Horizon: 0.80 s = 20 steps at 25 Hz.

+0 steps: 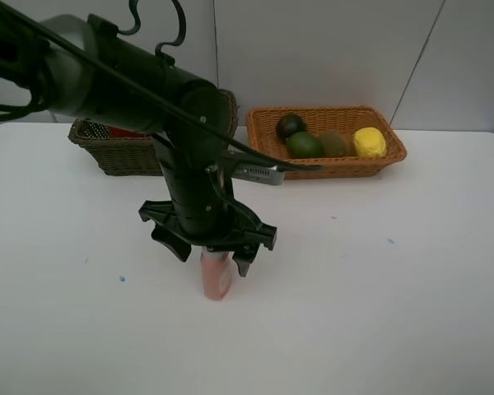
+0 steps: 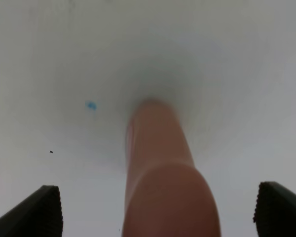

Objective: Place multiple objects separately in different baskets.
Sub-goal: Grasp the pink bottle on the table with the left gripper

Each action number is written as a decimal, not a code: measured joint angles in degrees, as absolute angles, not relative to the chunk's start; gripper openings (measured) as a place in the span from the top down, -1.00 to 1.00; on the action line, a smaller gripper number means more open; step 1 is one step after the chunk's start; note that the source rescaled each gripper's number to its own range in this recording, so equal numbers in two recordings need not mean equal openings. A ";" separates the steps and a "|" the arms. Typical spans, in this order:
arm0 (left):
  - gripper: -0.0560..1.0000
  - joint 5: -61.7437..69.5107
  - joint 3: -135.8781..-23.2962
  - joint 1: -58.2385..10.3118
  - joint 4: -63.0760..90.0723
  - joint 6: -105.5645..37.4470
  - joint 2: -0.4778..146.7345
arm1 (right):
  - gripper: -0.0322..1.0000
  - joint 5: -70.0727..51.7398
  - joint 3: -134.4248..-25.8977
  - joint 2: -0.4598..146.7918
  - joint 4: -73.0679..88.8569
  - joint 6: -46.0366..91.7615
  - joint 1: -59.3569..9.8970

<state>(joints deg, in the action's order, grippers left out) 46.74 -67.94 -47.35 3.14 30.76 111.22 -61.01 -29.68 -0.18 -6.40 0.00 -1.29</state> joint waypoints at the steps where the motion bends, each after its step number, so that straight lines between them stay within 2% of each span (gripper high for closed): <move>1: -1.00 46.67 -68.01 -47.35 3.14 30.76 111.53 | -0.98 -61.01 -29.68 -0.18 -6.40 0.00 -1.29; 17: -1.00 45.93 -68.01 -47.35 3.14 30.31 112.97 | -0.98 -61.01 -29.68 -0.18 -6.40 0.00 -1.29; 20: -0.88 45.93 -68.01 -47.35 3.14 30.15 112.97 | -0.98 -61.01 -29.68 -0.18 -6.40 0.00 -1.29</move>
<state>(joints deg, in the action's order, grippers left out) 45.93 -68.01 -47.35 3.14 30.15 112.97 -61.01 -29.68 -0.18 -6.40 0.00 -1.29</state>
